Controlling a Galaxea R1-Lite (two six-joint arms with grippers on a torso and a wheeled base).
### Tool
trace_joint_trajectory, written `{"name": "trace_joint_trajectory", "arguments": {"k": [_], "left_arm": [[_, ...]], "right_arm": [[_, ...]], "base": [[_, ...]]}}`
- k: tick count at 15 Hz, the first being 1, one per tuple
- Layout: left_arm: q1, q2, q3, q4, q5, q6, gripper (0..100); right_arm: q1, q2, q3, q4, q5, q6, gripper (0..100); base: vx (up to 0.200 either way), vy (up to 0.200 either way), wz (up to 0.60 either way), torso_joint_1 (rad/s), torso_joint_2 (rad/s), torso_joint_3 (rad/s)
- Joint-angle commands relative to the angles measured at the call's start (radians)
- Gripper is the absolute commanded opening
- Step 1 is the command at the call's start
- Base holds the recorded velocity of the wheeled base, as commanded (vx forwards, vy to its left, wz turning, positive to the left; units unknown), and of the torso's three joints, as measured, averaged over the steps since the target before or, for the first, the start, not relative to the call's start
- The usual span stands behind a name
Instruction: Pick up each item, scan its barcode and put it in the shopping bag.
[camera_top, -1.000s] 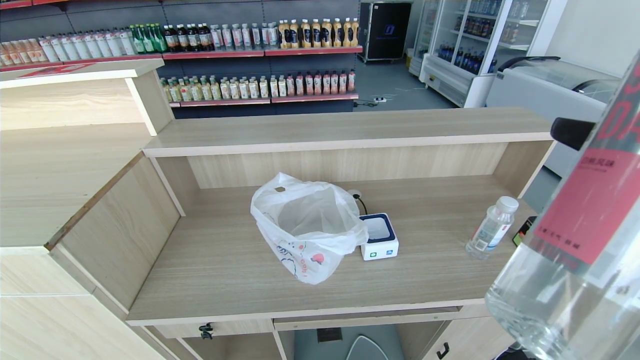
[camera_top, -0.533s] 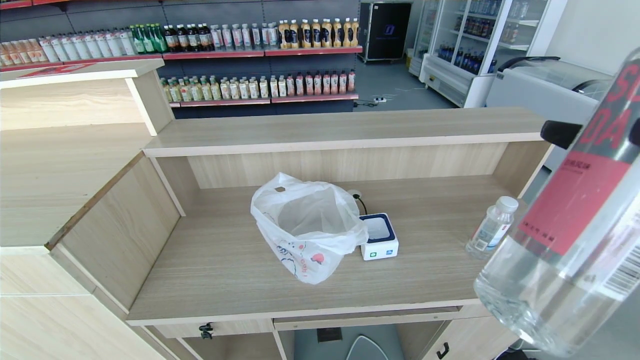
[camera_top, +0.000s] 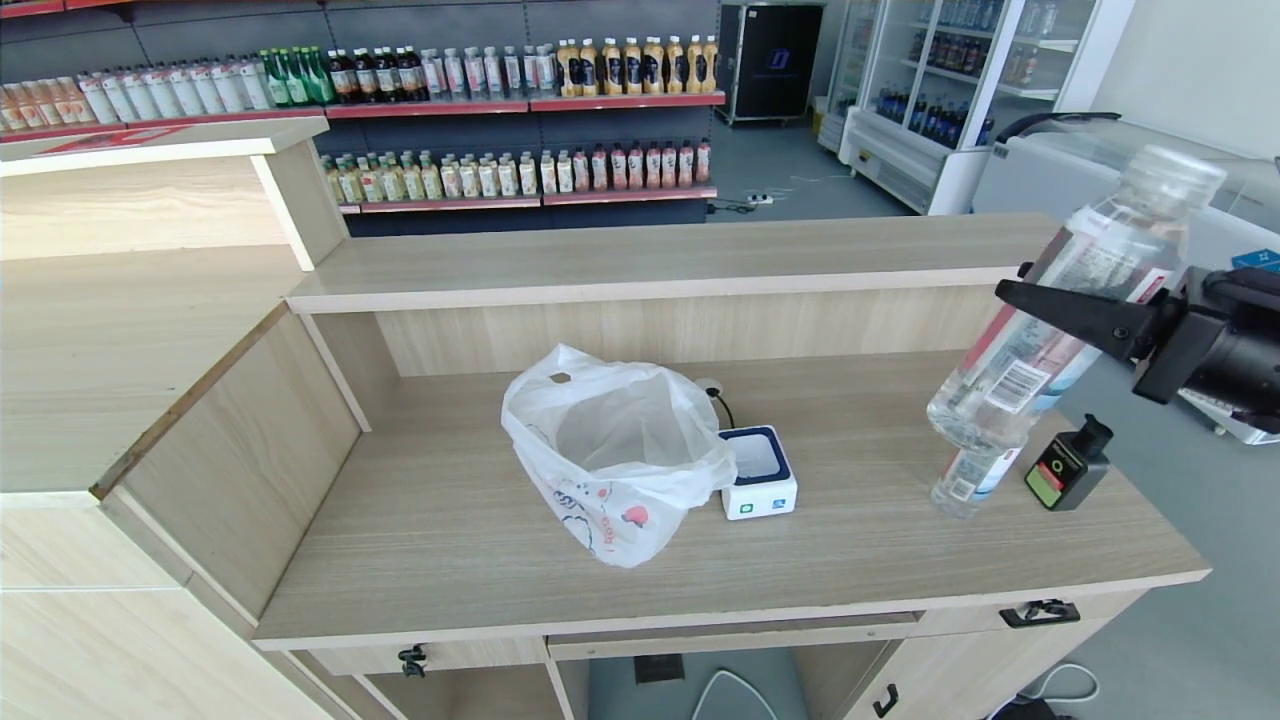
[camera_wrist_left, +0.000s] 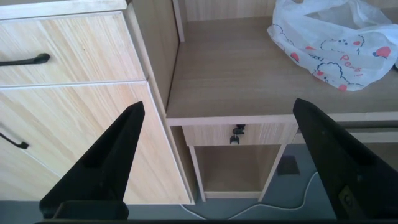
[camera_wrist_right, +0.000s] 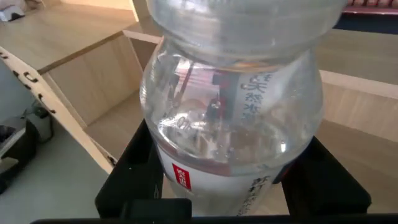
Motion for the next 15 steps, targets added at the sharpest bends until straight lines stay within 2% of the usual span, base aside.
{"name": "trace_joint_trajectory", "arguments": {"k": [1, 3, 5, 8, 11, 15], "left_arm": [[0.0, 0.0, 0.0, 0.0, 0.001, 0.0, 100], [0.0, 0.0, 0.0, 0.0, 0.001, 0.0, 100], [0.0, 0.0, 0.0, 0.0, 0.001, 0.0, 100], [0.0, 0.0, 0.0, 0.0, 0.001, 0.0, 100], [0.0, 0.0, 0.0, 0.0, 0.001, 0.0, 100], [0.0, 0.0, 0.0, 0.0, 0.001, 0.0, 100]], "right_arm": [[-0.12, 0.149, 0.005, -0.022, -0.017, -0.059, 0], [-0.18, 0.224, -0.012, -0.059, -0.017, -0.142, 0], [-0.234, 0.297, -0.048, -0.051, -0.02, -0.297, 0], [-0.266, 0.352, -0.084, -0.021, -0.02, -0.527, 0], [-0.283, 0.356, -0.091, -0.01, -0.017, -0.679, 0], [-0.299, 0.352, -0.095, -0.001, -0.02, -0.751, 0]], "base": [[0.0, 0.0, 0.0, 0.0, 0.0, 0.0], [0.0, 0.0, 0.0, 0.0, 0.0, 0.0], [0.0, 0.0, 0.0, 0.0, 0.0, 0.0], [0.0, 0.0, 0.0, 0.0, 0.0, 0.0], [0.0, 0.0, 0.0, 0.0, 0.0, 0.0], [0.0, 0.0, 0.0, 0.0, 0.0, 0.0]]}}
